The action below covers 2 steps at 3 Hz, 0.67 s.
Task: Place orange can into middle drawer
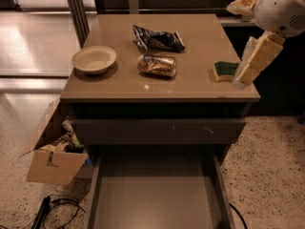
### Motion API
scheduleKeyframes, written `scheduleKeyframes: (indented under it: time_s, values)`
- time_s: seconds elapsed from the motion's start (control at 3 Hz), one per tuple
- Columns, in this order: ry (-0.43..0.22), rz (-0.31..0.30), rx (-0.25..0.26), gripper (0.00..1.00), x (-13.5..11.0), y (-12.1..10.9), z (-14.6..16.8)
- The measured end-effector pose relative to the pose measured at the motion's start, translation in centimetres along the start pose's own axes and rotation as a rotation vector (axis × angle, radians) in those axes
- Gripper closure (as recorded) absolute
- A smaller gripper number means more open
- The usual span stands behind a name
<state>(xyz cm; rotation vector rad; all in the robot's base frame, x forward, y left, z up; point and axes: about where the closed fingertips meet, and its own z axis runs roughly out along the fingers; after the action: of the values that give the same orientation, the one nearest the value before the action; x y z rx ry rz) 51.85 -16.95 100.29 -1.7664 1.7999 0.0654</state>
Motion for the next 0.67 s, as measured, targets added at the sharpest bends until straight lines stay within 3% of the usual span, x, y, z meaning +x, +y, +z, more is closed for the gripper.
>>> scheduleKeyframes:
  time_s: [0.33, 0.67]
  values:
    - [-0.187, 0.042, 0.031, 0.00, -1.31, -1.33, 1.60]
    - [-0.192, 0.042, 0.030, 0.00, -1.54, -1.28, 1.56]
